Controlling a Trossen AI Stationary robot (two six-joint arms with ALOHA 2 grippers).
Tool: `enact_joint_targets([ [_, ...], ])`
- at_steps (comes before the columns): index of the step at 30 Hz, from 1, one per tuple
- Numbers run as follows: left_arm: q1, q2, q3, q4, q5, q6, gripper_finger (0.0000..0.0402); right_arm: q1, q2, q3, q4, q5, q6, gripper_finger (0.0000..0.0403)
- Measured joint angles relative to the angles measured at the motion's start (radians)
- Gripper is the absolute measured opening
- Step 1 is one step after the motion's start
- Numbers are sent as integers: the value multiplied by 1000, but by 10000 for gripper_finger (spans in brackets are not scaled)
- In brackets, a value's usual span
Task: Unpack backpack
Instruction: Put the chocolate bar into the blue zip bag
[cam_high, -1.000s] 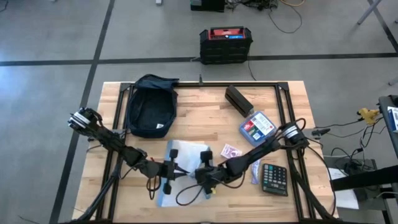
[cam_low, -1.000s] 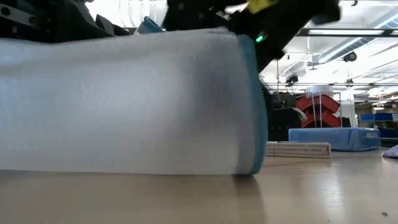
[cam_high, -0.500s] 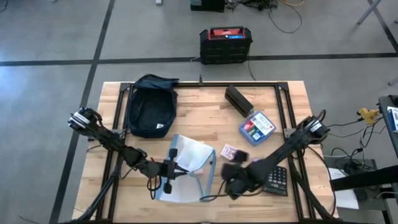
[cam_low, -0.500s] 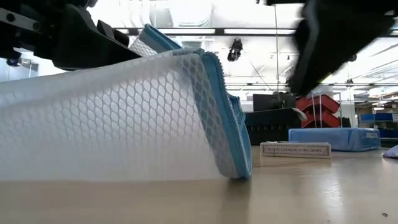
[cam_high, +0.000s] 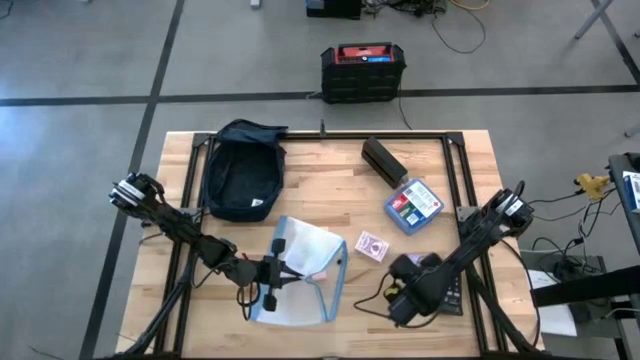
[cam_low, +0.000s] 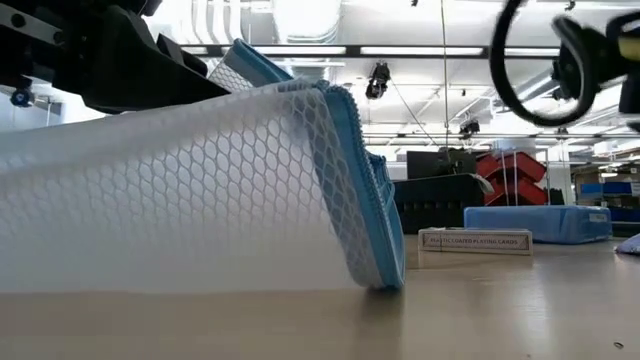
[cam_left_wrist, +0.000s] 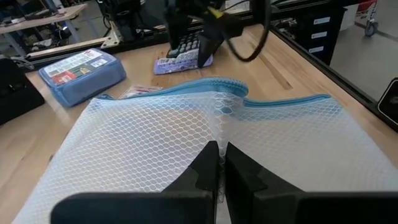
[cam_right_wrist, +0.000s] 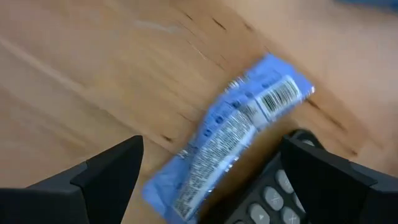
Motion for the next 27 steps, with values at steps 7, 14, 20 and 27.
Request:
enact_joint_targets([
  [7, -2, 0, 0, -10, 9, 0, 0, -28, -6, -84, 183, -26, -48, 340],
  [14, -1, 0, 0, -12, 14, 0, 0, -62, -6, -103, 251, -31, -158, 227],
  [20, -1, 0, 0, -11, 15, 0, 0, -67, -4, -101, 289, 9, -298, 93],
  [27, -1, 0, -1, 57, 14, 34, 0, -76, 5, 3, 288, 177, -571, 18],
])
